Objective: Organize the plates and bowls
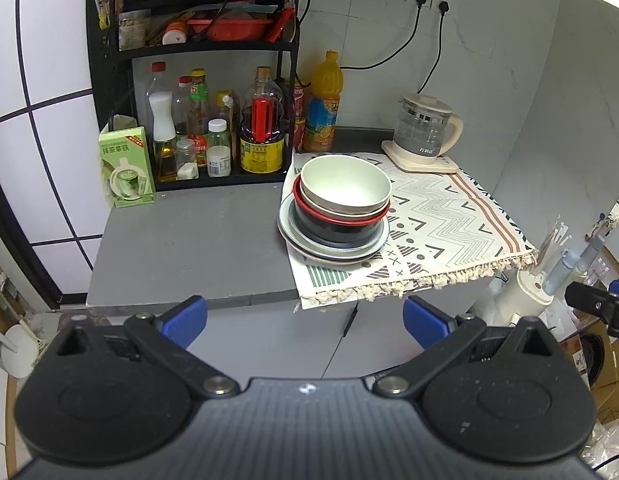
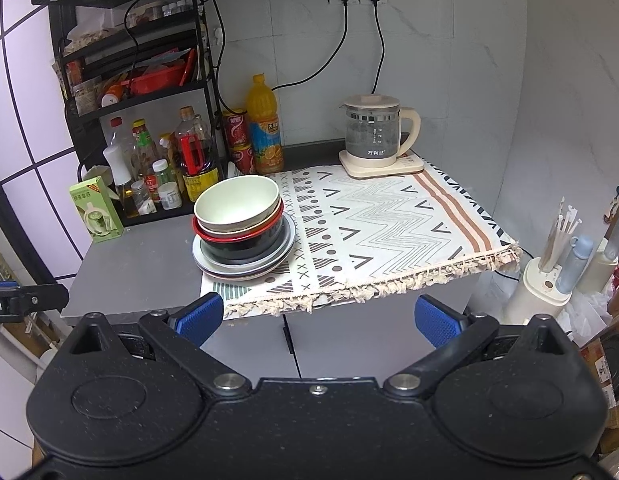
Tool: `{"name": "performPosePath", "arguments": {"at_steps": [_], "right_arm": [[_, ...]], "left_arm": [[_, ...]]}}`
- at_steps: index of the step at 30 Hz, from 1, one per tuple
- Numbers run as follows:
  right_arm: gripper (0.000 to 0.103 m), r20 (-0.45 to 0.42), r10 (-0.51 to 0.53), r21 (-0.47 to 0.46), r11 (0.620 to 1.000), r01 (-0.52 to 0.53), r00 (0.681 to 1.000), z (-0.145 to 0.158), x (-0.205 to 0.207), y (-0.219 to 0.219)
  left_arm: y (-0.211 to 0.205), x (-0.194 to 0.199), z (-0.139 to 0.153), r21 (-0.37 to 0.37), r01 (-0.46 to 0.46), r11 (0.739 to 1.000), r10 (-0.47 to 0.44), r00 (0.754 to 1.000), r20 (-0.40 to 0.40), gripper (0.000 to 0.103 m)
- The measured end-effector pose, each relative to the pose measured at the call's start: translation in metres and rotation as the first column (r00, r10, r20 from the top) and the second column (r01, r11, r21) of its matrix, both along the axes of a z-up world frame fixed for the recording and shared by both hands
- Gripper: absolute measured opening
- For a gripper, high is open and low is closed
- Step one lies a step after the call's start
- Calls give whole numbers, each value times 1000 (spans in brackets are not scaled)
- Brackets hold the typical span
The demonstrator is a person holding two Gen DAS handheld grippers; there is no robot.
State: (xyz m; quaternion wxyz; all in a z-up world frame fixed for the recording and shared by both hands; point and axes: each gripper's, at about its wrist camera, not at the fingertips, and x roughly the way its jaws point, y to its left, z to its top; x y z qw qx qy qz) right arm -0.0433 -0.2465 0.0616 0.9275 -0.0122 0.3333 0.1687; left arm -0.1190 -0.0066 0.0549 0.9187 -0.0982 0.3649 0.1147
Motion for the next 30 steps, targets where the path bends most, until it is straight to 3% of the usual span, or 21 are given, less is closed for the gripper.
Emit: {"name": "performPosePath", "arguments": {"at_steps": [30], "right_arm": [[103,-4,-16,-9,1000,16,1000,-2,7,4]], "left_arm": [[5,15,-7,-21,36,999,-36,999,-12,103]]}}
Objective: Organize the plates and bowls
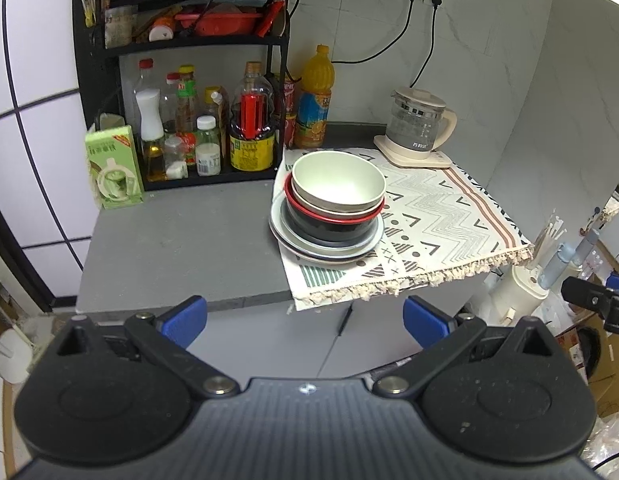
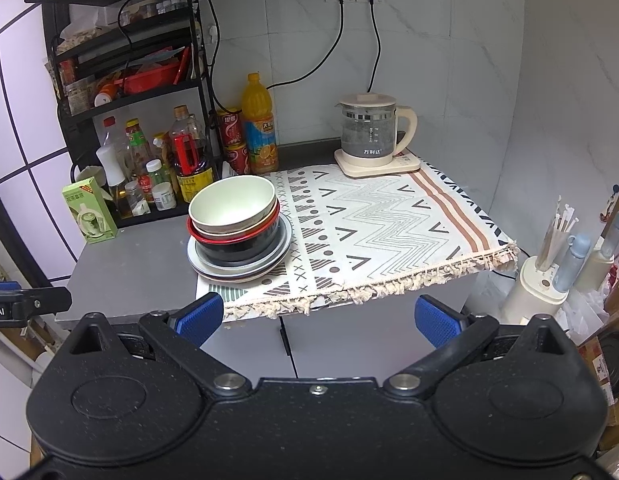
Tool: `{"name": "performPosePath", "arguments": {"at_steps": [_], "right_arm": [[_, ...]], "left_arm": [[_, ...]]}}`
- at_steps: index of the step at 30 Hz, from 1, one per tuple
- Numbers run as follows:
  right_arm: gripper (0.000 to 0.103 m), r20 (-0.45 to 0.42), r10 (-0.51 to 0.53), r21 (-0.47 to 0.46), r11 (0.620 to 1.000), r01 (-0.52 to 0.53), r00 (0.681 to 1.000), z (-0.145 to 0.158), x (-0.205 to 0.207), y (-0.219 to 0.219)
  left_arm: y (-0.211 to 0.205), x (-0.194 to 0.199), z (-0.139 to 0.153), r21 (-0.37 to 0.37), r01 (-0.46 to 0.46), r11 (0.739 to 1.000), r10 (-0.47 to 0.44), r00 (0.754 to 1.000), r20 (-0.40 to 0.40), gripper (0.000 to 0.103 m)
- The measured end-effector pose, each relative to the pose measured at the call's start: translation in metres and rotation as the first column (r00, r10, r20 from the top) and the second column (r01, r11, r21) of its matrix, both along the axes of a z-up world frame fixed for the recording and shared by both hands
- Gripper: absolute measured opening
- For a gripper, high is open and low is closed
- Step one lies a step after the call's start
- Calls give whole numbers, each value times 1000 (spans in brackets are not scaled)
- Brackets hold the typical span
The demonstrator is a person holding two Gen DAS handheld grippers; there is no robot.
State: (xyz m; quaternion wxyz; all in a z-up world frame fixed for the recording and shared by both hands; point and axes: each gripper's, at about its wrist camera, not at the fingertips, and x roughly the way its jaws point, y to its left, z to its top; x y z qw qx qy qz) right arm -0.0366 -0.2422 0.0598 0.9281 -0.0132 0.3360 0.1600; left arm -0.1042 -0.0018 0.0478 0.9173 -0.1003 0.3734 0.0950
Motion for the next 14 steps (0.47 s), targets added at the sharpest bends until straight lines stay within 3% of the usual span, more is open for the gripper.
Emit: {"name": "performPosePath", "arguments": {"at_steps": [14], "right_arm": [[103,-17,2,-5,1000,-2,1000,-6,6,0]], "left_arm": [[-7,11,-6,32,30,999,-30,1000,-10,103]]}}
